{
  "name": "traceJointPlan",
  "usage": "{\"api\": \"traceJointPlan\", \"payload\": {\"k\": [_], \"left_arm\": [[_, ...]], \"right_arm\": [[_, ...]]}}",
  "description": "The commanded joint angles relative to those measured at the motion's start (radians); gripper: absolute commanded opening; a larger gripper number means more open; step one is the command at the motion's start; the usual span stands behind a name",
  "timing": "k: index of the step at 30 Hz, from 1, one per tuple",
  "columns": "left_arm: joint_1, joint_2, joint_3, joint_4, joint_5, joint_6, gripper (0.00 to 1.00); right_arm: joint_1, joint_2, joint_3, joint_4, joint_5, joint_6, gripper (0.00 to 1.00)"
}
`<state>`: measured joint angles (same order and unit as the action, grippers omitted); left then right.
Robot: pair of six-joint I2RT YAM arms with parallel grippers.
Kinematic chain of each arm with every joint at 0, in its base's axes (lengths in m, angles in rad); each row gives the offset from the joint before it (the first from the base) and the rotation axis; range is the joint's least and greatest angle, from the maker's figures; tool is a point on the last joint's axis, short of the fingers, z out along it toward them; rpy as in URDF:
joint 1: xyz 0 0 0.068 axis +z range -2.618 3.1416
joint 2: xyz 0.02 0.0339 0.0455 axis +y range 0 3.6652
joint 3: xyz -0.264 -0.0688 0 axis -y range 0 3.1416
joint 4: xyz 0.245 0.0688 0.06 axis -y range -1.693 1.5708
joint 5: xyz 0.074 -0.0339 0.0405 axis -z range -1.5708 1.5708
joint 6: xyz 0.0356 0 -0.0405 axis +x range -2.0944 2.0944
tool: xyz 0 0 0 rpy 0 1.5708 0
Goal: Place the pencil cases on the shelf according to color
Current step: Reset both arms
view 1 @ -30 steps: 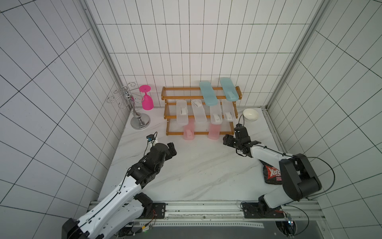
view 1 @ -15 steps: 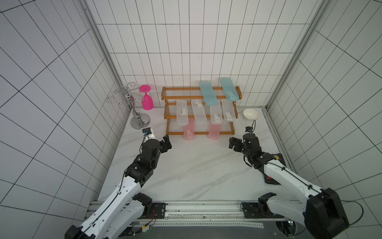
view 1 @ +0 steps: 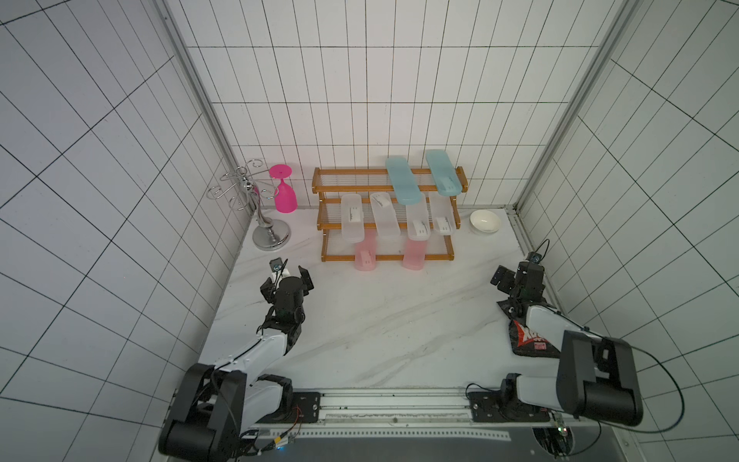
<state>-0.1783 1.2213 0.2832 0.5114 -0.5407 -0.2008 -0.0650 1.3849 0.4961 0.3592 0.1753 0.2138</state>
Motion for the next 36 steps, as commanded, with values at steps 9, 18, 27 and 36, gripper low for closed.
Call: {"api": "traceJointPlan", "payload": {"k": [9,18,27,36], "left_arm": [[0.17,0.393,0.064,0.557,0.244,0.091,0.98],[0.2,0.336,0.169,0.25,0.397,0.094,0.98],[0.195,0.34,0.167,0.26,0.394,0.097,0.98],[0.196,0.338,0.171,0.252,0.394,0.097,0.98]], "right_arm": [[0.08,0.161,-0.085,0.506,0.014,-0.168,0.99],[0.071,0.149,-0.079,0.469,-0.007,-0.163,0.99],[0.071,0.154,-0.08,0.479,-0.007,-0.163,0.99],[0.071,0.153,-0.08,0.479,-0.007,-0.163,0.99]]}}
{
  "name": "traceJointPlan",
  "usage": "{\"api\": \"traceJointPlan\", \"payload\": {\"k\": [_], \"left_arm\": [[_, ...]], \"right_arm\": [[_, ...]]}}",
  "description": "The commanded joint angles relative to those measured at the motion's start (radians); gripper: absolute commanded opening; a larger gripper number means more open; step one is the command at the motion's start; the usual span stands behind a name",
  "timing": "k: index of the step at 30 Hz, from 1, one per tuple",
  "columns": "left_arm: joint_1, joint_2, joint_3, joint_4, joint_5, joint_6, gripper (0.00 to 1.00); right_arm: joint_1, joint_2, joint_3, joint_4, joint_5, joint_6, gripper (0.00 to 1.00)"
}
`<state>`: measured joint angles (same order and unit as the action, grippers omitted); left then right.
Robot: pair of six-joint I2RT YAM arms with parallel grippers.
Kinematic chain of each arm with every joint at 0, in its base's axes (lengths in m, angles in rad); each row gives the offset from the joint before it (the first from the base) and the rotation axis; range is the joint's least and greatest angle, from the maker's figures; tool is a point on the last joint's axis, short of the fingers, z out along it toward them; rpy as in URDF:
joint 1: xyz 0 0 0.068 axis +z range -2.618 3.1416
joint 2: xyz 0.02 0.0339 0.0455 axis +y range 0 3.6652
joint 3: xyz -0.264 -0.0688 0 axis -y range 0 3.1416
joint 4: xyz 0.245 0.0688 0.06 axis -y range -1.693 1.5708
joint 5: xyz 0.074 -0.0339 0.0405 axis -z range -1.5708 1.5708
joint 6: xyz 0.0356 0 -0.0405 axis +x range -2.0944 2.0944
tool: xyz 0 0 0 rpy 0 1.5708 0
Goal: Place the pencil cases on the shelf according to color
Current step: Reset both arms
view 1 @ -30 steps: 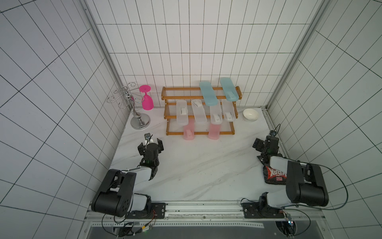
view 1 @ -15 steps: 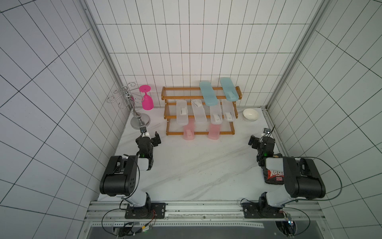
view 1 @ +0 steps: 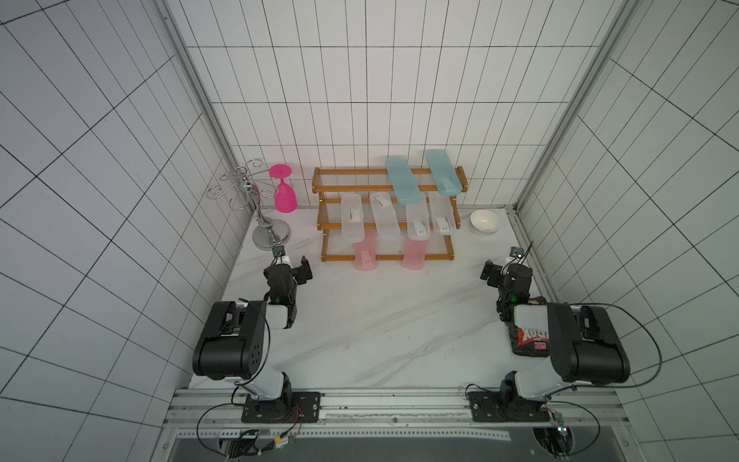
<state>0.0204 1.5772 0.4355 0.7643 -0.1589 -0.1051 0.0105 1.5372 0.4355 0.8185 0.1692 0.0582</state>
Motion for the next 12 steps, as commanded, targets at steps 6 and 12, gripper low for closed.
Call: {"api": "traceJointPlan", "payload": {"k": [6,12], "left_arm": [[-0.003,-0.012,0.027,-0.011,0.012,-0.001,0.98],[-0.003,-0.02,0.02,-0.005,0.013,0.001,0.98]], "right_arm": [[-0.004,0.001,-0.018,0.02,0.0,-0.008,0.99],[-0.004,0.001,-0.019,0.021,0.0,-0.008,0.99]]}}
